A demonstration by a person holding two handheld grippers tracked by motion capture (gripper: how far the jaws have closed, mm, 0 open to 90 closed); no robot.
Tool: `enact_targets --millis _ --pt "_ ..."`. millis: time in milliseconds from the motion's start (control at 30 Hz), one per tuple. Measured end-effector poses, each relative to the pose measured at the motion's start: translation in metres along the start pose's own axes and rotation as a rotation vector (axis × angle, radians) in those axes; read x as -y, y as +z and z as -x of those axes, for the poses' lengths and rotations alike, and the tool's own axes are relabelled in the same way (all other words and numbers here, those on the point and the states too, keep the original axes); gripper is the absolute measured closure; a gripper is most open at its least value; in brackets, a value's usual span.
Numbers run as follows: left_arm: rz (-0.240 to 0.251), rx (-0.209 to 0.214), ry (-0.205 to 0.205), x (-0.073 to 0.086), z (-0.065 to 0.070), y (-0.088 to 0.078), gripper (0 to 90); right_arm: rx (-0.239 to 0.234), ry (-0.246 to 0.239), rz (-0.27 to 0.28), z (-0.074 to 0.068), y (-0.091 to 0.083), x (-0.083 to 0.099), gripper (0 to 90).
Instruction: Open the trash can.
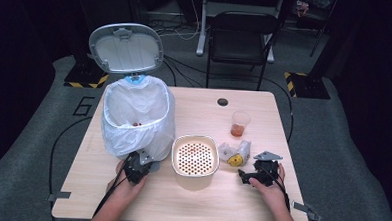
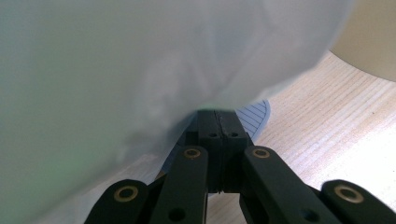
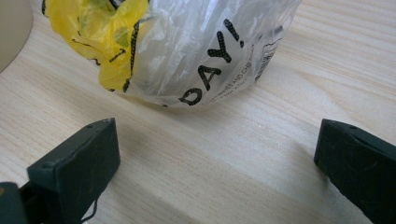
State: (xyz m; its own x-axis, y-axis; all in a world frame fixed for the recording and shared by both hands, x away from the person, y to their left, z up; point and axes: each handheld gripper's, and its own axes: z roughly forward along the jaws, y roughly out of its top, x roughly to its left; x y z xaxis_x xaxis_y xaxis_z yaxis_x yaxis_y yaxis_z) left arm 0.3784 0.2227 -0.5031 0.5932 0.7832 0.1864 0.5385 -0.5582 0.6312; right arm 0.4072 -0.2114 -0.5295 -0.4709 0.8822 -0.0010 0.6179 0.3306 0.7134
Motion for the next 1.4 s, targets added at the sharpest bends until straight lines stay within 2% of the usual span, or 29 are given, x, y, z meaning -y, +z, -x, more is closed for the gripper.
enact_targets --millis 200,233,267,300,400,433,467,500,600,667,733,833,933,1033,1067,1133,1233,1400 --pt "0.003 -0.001 -0.013 0.0 -0.002 0.001 89.8 0.002 0.009 0.001 -0.001 0.0 0.0 0.8" --pt "0.003 -0.003 -0.01 0.0 -0.003 0.001 89.7 0.003 0.012 0.003 0.0 -0.001 0.0 2.9" --pt "0.006 -0.006 -0.022 0.0 -0.002 0.001 89.7 0.009 0.016 0.011 0.0 -0.003 0.0 10.3" --pt "0.005 -0.002 -0.011 0.0 -0.003 0.001 89.7 0.01 0.012 0.016 0.001 -0.004 0.0 14.7" --pt "0.01 0.0 -0.011 0.001 -0.004 0.001 89.8 0.005 0.032 0.004 0.002 -0.007 -0.001 19.2" --pt "0.009 0.004 -0.002 0.001 -0.004 0.001 89.8 0.007 0.02 0.006 0.004 -0.008 -0.002 20.5" --pt "0.008 0.003 -0.001 0.001 -0.004 0.001 89.8 0.014 0.03 0.005 0.003 -0.01 -0.003 20.5" --pt "0.009 0.003 -0.005 0.001 -0.004 0.001 89.8 0.021 0.017 0.018 0.005 -0.012 -0.004 20.5" --pt "0.01 0.006 0.002 0.001 -0.005 0.001 89.8 0.022 0.038 0.025 0.007 -0.019 -0.008 20.4" --pt "0.015 0.009 0.001 0.002 -0.005 0.001 89.8 0.006 0.074 0.027 0.009 -0.026 -0.013 21.3" --pt "0.011 0.007 0.009 0.001 -0.005 0.001 89.8 0.002 0.09 0.028 0.011 -0.034 -0.018 21.7" --pt "0.01 0.009 0.008 0.001 -0.005 0.001 89.8 -0.006 0.102 0.038 0.015 -0.04 -0.024 15.7" --pt "0.01 0.01 0.011 0.001 -0.005 0.001 89.8 -0.02 0.117 0.061 0.018 -0.046 -0.032 14.1" --pt "0.01 0.013 0.014 0.001 -0.006 0.001 89.8 -0.023 0.109 0.065 0.019 -0.047 -0.038 13.3" --pt "0.012 0.01 0.013 0.001 -0.006 0.001 89.7 -0.003 0.099 0.067 0.019 -0.049 -0.045 13.4" --pt "0.011 0.012 0.016 0.001 -0.006 0.001 89.8 -0.006 0.085 0.07 0.017 -0.05 -0.05 13.5" --pt "0.012 0.011 0.015 0.001 -0.006 0.001 89.8 -0.001 0.05 0.099 0.016 -0.054 -0.059 21.1" --pt "0.014 0.01 0.009 0.001 -0.006 0.001 89.8 -0.018 0.041 0.117 0.016 -0.055 -0.069 24.0"
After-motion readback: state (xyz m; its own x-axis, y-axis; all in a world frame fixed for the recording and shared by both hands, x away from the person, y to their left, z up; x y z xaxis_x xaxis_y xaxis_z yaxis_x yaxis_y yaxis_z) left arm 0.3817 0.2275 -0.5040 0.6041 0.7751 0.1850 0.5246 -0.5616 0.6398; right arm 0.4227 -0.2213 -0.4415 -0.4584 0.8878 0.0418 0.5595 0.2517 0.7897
